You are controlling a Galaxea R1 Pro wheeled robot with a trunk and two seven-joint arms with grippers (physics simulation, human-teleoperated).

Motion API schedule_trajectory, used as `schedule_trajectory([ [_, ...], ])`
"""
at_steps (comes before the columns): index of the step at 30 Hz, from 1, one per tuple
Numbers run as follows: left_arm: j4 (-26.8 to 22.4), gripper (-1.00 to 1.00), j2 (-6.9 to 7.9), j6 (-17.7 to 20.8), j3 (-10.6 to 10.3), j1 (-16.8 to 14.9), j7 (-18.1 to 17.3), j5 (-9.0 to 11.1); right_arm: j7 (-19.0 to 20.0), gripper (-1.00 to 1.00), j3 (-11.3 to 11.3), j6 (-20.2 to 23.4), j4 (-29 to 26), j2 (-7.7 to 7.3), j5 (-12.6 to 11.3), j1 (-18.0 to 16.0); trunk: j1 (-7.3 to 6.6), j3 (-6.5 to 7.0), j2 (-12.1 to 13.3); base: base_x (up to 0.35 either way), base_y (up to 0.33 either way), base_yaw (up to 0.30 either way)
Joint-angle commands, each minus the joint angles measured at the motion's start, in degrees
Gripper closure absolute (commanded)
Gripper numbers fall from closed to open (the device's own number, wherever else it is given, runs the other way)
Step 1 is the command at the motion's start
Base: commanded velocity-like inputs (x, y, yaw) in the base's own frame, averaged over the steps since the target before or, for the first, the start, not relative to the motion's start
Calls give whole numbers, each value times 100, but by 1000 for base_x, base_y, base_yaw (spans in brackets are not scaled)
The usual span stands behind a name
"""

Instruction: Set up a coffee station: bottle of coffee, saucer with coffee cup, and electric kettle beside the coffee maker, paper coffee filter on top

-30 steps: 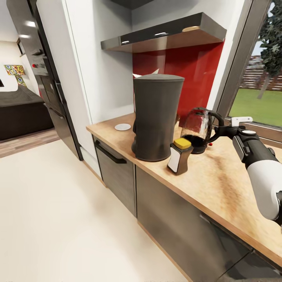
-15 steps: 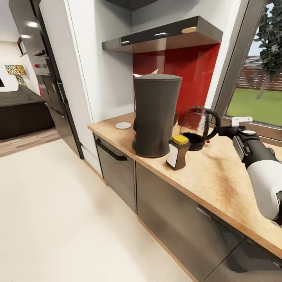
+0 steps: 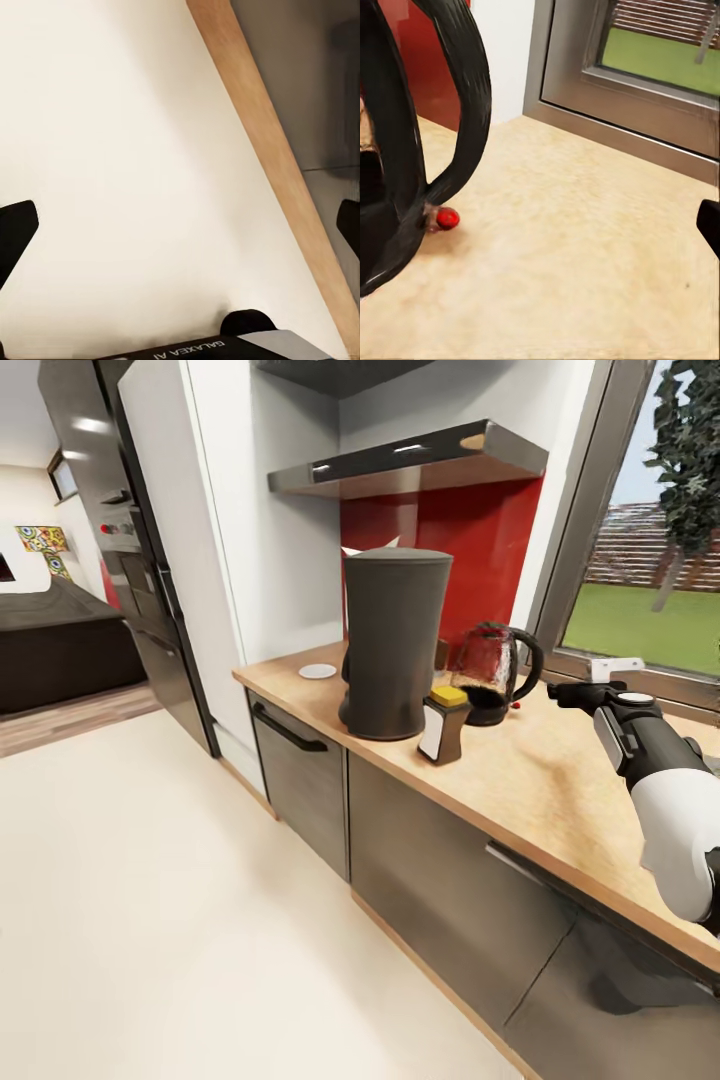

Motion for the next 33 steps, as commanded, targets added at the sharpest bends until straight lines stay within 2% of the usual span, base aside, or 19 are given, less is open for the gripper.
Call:
schedule_trajectory([
  [1, 5, -100, 2, -41, -49, -3, -8, 29, 38, -100, -31, 31, -10, 4, 58, -2, -4, -5, -3, -313, 0, 0],
  [13, 3, -100, 2, -41, -52, -3, -13, 29, 114, -100, -25, 38, -10, 1, 51, 29, -4, -5, -3, -130, 0, 0],
  [16, 3, -100, 2, -41, -49, -3, -13, 29, 362, -100, -28, 134, -10, -33, 66, 42, -4, -5, -3, -95, 0, 0],
  [18, 4, -100, 2, -41, -50, -3, -9, 29, 779, -100, -29, 396, -10, -140, 68, 47, -4, -5, -3, -36, 0, 0],
  [22, 4, -100, 2, -41, -51, -3, -8, 29, 1328, -100, -30, 534, -16, -265, 67, 65, -4, -5, -3, -9, 0, 0],
  [28, 4, -100, 2, -41, -56, -3, -13, 29, 1714, -100, -30, 562, -18, -386, 69, 82, -4, -5, -3, -2, 0, 0],
  [33, 5, -100, 2, -41, -57, -3, -9, 29, 1800, -100, -30, 566, -16, -434, 70, 88, -4, -5, -3, 0, 0, 0],
])
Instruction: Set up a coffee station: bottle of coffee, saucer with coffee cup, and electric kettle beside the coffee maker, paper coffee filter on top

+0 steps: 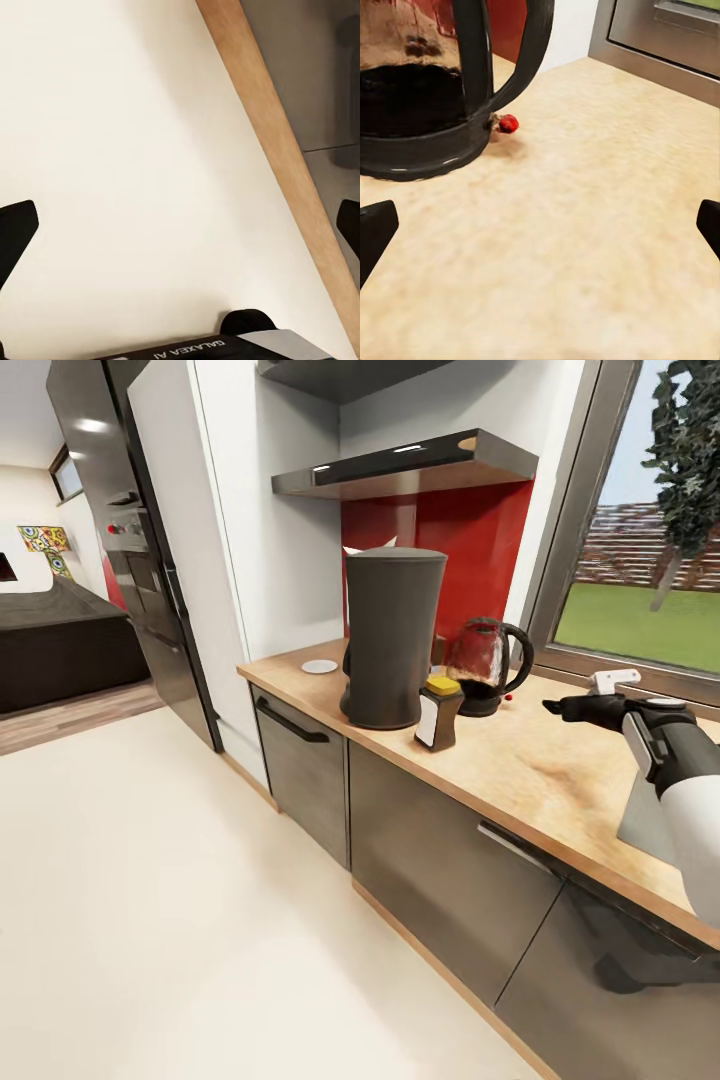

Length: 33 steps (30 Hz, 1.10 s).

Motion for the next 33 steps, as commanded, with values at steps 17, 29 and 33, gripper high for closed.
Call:
schedule_trajectory([
  [17, 1, -100, 1, -38, -48, -4, -7, 30, 67, -100, -37, 27, -3, -75, 57, 2, 0, 7, -3, 0, 64, -72],
  [29, -1, -100, 1, -39, -48, -4, -7, 30, 64, -100, -37, 27, -2, -92, 57, 3, 0, 23, -3, -84, 6, -122],
  [33, 1, -100, 1, -37, -48, -4, -7, 30, 64, -100, -37, 27, -2, -93, 57, 1, 0, 23, -3, -72, 0, -10],
])
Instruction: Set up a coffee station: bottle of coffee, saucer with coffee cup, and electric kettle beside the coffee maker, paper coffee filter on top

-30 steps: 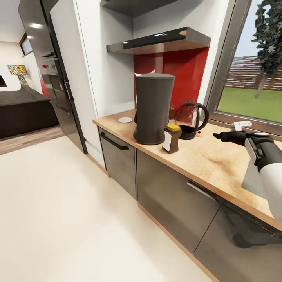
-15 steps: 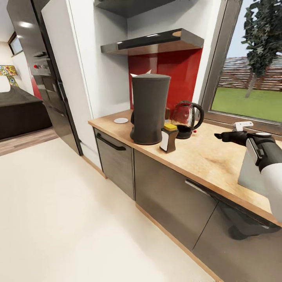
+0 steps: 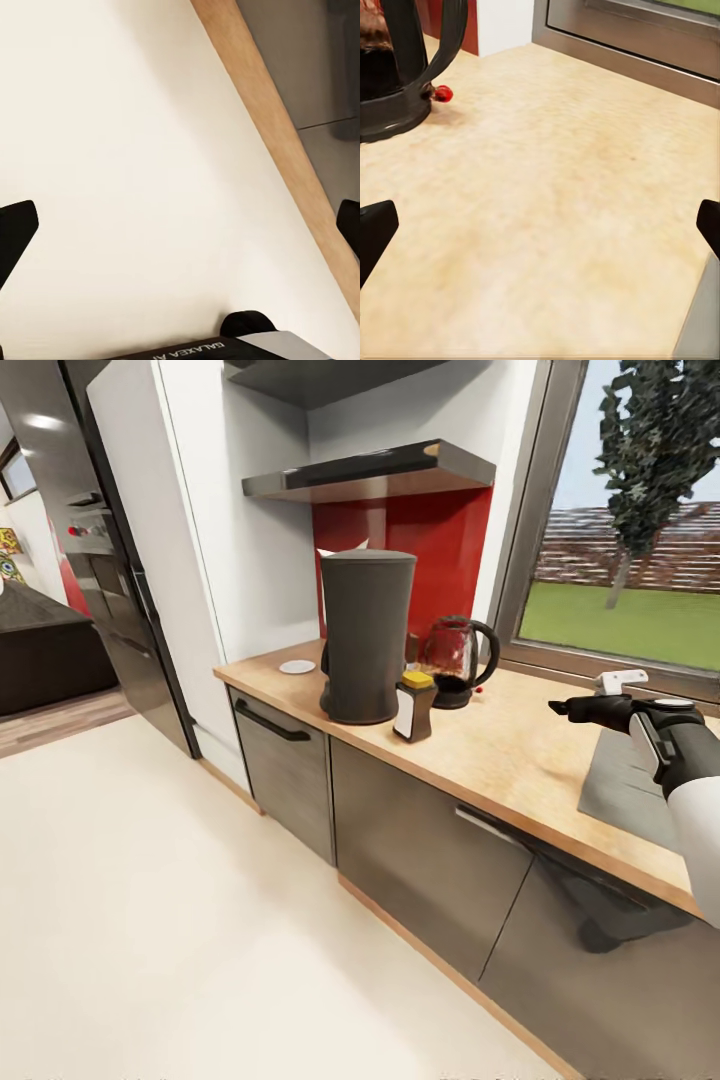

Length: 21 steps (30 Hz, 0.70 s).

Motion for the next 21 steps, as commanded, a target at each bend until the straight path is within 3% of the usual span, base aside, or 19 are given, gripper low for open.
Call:
schedule_trajectory([
  [1, 5, -100, 1, -40, -48, -4, -9, 30, 51, -100, -37, 26, -8, 4, 60, -3, -1, -5, -3, -32, 0, -4],
  [14, 4, -100, 1, -39, -48, -4, -4, 30, 241, -100, -31, 17, -87, 19, 40, -1, -1, -5, -3, -8, 0, -1],
  [17, 2, -100, 1, -37, -48, -4, -2, 30, 415, -100, -30, 38, -316, 33, 36, 25, -1, -5, -3, 0, 0, 0],
  [21, 1, -100, 1, -39, -48, -4, -5, 30, 675, -100, -31, 386, -927, 68, 12, 252, -1, -5, -3, 0, 0, 0],
])
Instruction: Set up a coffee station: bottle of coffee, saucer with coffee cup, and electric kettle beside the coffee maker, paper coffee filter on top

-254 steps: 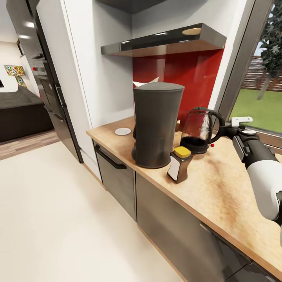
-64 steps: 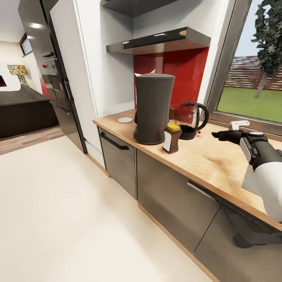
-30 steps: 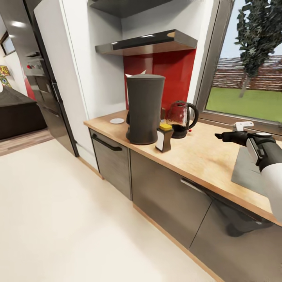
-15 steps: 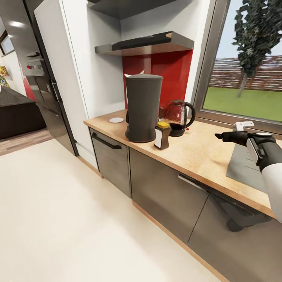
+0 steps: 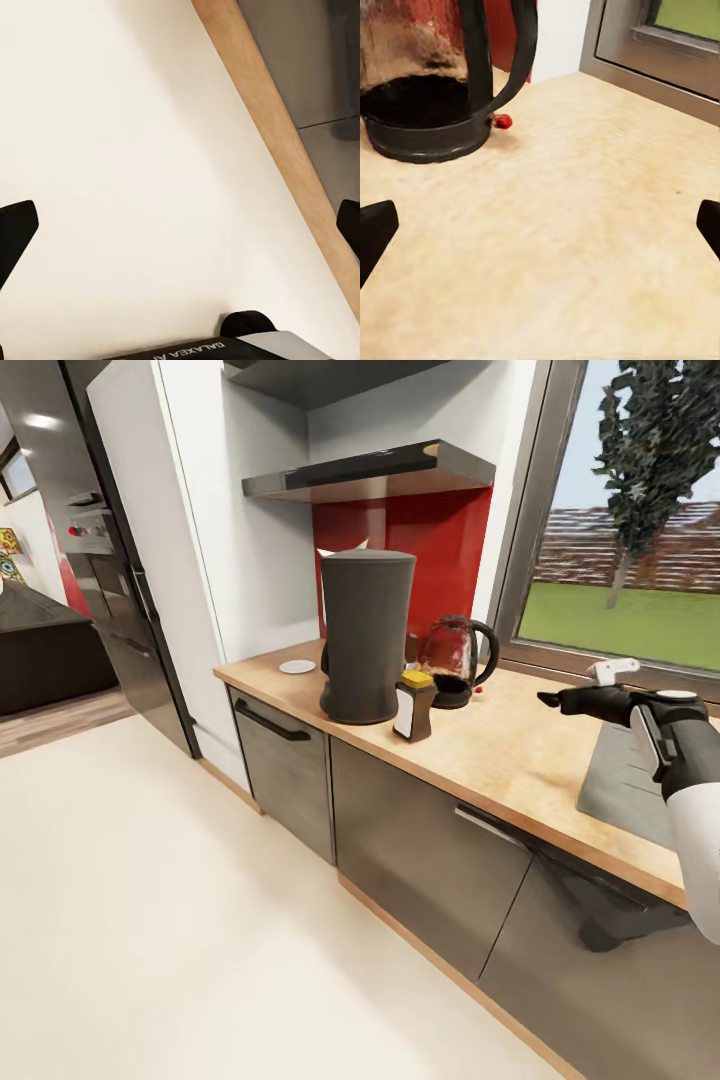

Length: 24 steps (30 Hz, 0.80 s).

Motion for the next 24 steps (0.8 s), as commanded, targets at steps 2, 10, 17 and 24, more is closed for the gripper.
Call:
schedule_trajectory([
  [2, 4, -100, 1, -41, -48, -4, -8, 30, 173, -100, -26, 258, -321, 22, 5, 153, 0, -5, -3, 0, 0, 0],
  [10, 6, -100, 1, -41, -48, -4, -12, 30, 532, -100, -15, 716, -2165, 171, -976, 1501, 0, -5, -3, 0, 0, 0],
  [17, 4, -100, -5, -45, -55, -4, -11, 30, 1685, -100, 19, 970, -3967, 155, -1373, 3287, 0, -5, -3, 0, 0, 0],
  [24, 16, -100, -19, -45, -57, -4, -13, 30, 2919, -100, 28, 1188, -4429, 137, -1356, 4064, 0, -5, -3, 0, 0, 0],
])
